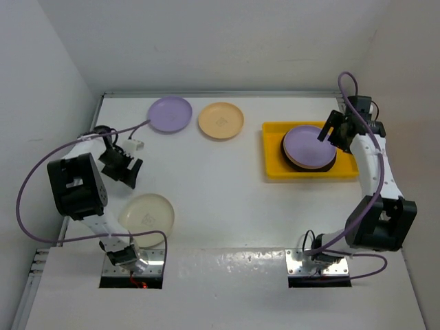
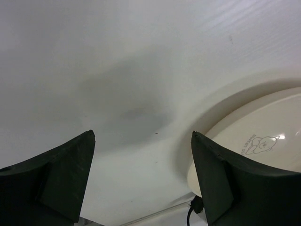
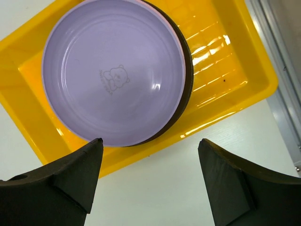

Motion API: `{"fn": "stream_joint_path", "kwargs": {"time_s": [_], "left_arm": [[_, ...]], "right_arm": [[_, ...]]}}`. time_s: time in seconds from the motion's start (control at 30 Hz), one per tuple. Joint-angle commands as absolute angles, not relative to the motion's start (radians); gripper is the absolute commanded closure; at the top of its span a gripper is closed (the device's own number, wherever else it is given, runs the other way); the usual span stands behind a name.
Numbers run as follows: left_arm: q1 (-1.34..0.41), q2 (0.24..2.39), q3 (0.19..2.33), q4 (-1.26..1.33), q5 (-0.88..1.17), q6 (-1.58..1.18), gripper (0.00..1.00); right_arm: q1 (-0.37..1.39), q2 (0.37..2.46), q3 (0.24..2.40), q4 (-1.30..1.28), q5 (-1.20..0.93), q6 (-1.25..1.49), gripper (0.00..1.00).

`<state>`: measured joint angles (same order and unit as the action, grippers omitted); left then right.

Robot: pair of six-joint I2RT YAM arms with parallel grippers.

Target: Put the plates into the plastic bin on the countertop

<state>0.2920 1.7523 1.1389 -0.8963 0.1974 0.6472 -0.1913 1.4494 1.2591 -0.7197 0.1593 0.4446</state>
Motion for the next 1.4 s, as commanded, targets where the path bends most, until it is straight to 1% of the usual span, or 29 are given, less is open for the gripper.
{"fn": "stream_joint_path", "kwargs": {"time_s": [0.0, 0.07, 0.1, 0.23, 0.27, 0.33, 0.37, 0.43, 0.5, 0.53, 0.57, 0.6, 0.63, 0.67, 0.7, 0.73, 0.77, 0.8, 0.83, 0.87, 0.9, 0.93, 0.97, 1.03, 1.07, 1.13, 1.27, 1.3, 1.37], "left_arm": [[0.31, 1.628, 1.232, -0.923, 0.339, 0.682, 0.16], [0.29, 1.594, 1.232, -1.029, 0.432, 0.813, 0.14], [0.255, 1.579, 1.207, -1.046, 0.433, 0.836, 0.12], [0.212, 1.595, 1.071, -1.014, 0.289, 0.85, 0.12], [0.212, 1.624, 1.021, -0.965, 0.226, 0.824, 0.12], [0.212, 1.635, 0.979, -0.902, 0.171, 0.796, 0.12], [0.212, 1.65, 0.963, -0.861, 0.154, 0.784, 0.14], [0.212, 1.664, 0.942, -0.861, 0.163, 0.784, 0.15], [0.202, 1.686, 0.933, -0.842, 0.172, 0.756, 0.22], [0.193, 1.686, 0.933, -0.842, 0.172, 0.747, 0.27], [0.193, 1.696, 0.933, -0.828, 0.184, 0.736, 0.41], [0.193, 1.709, 0.948, -0.828, 0.195, 0.721, 0.51], [0.193, 1.709, 0.96, -0.828, 0.207, 0.721, 0.59], [0.193, 1.723, 0.974, -0.828, 0.222, 0.706, 0.67], [0.193, 1.723, 1.007, -0.837, 0.242, 0.69, 0.9], [0.193, 1.736, 1.029, -0.848, 0.289, 0.675, 1.0], [0.193, 1.75, 1.051, -0.848, 0.319, 0.658, 1.0], [0.193, 1.75, 1.105, -0.862, 0.392, 0.626, 1.0], [0.193, 1.759, 1.138, -0.871, 0.435, 0.609, 1.0], [0.183, 1.759, 1.17, -0.882, 0.481, 0.591, 1.0], [0.183, 1.759, 1.202, -0.882, 0.527, 0.547, 1.0], [0.17, 1.747, 1.262, -0.882, 0.614, 0.523, 1.0], [0.149, 1.738, 1.29, -0.882, 0.652, 0.502, 1.0], [0.105, 1.703, 1.351, -0.882, 0.736, 0.448, 1.0], [0.089, 1.691, 1.365, -0.868, 0.751, 0.431, 1.0], [0.043, 1.652, 1.384, -0.828, 0.752, 0.368, 1.0], [-0.012, 1.641, 1.428, -0.818, 0.738, 0.315, 1.0], [-0.012, 1.641, 1.428, -0.818, 0.738, 0.314, 1.0], [-0.021, 1.641, 1.437, -0.818, 0.738, 0.301, 1.0]], "right_arm": [[-0.166, 1.408, 1.256, -0.733, 0.21, 0.41, 0.19], [-0.155, 1.382, 1.23, -0.727, 0.212, 0.405, 0.19], [-0.153, 1.376, 1.224, -0.733, 0.207, 0.405, 0.19], [-0.138, 1.336, 1.174, -0.73, 0.212, 0.393, 0.19], [-0.138, 1.333, 1.169, -0.732, 0.209, 0.393, 0.19], [-0.123, 1.327, 1.157, -0.733, 0.201, 0.391, 0.19], [-0.118, 1.325, 1.155, -0.735, 0.193, 0.387, 0.19], [-0.091, 1.324, 1.152, -0.733, 0.192, 0.388, 0.19], [-0.069, 1.324, 1.154, -0.738, 0.199, 0.393, 0.19], [-0.052, 1.325, 1.157, -0.739, 0.201, 0.403, 0.2], [-0.045, 1.327, 1.157, -0.738, 0.202, 0.41, 0.22], [-0.01, 1.327, 1.158, -0.735, 0.196, 0.413, 0.24], [-0.008, 1.328, 1.158, -0.73, 0.196, 0.42, 0.28], [0.03, 1.331, 1.158, -0.726, 0.193, 0.431, 0.3], [0.094, 1.341, 1.16, -0.719, 0.192, 0.428, 0.33], [0.119, 1.351, 1.16, -0.716, 0.192, 0.428, 0.36], [0.147, 1.359, 1.163, -0.706, 0.192, 0.431, 0.4], [0.229, 1.374, 1.167, -0.695, 0.178, 0.431, 0.42], [0.254, 1.396, 1.169, -0.683, 0.164, 0.431, 0.42], [0.343, 1.404, 1.172, -0.646, 0.131, 0.431, 0.42], [0.377, 1.445, 1.186, -0.632, 0.097, 0.428, 0.4], [0.403, 1.459, 1.206, -0.621, 0.086, 0.426, 0.37], [0.485, 1.476, 1.23, -0.579, 0.056, 0.423, 0.3], [0.534, 1.54, 1.274, -0.548, 0.005, 0.426, 0.25], [0.588, 1.554, 1.301, -0.493, 0.005, 0.434, 0.22], [0.623, 1.621, 1.36, -0.447, -0.046, 0.462, 0.19], [0.657, 1.767, 1.483, -0.437, -0.057, 0.485, 0.2], [0.663, 1.778, 1.499, -0.437, -0.07, 0.498, 0.22], [0.66, 1.814, 1.517, -0.407, -0.084, 0.535, 0.3]]}}
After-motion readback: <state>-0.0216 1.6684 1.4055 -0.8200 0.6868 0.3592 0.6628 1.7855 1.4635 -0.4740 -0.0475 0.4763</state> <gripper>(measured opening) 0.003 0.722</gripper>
